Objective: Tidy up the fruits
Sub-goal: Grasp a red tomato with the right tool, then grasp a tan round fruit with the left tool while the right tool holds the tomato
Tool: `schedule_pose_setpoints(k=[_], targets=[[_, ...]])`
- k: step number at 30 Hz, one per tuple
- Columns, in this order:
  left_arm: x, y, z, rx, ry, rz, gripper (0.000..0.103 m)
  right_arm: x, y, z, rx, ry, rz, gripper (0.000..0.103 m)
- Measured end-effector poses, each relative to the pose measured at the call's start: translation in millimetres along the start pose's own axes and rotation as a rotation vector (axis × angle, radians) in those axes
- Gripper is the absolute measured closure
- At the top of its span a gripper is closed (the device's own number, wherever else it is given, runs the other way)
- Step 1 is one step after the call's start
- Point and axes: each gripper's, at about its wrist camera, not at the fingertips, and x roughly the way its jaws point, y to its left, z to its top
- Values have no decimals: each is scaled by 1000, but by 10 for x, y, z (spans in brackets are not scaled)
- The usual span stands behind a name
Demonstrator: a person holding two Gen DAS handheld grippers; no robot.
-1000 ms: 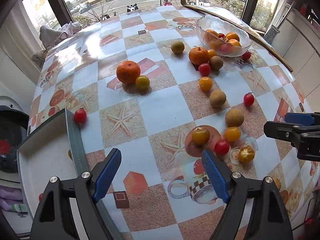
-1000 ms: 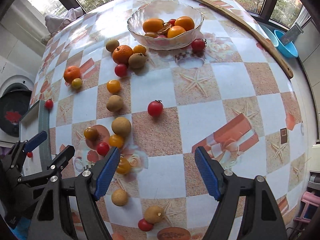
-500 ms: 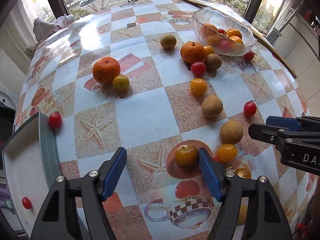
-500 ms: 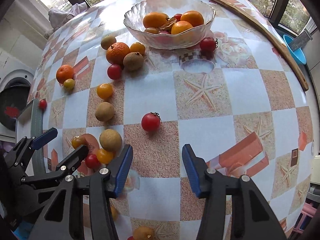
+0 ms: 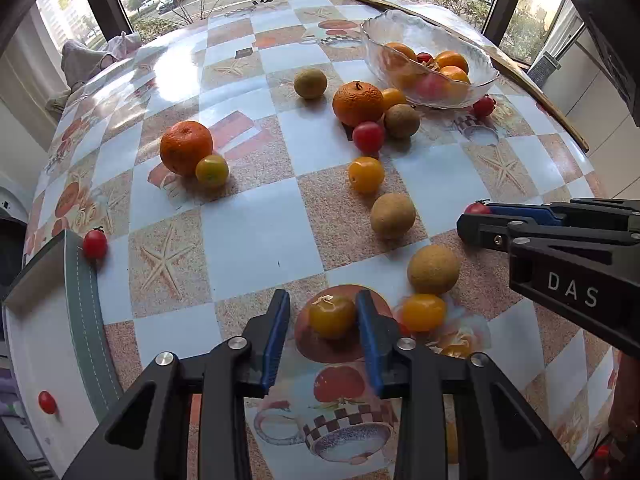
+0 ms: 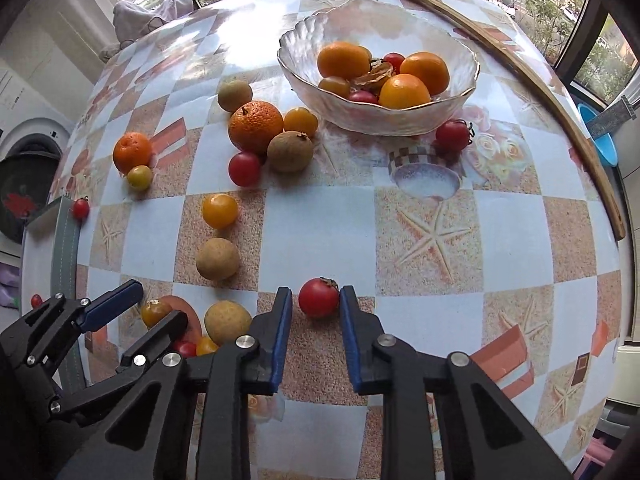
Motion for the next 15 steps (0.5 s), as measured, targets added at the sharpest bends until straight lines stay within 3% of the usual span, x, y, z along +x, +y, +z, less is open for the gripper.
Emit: schedule_pose_setpoints(k=[10, 15], targets=[[-138, 220, -20, -120, 16, -76, 75, -88, -160, -88, 73, 0, 62, 83], [-301, 320, -62, -141, -6, -77, 75, -191, -164, -133, 88, 0, 79, 83]])
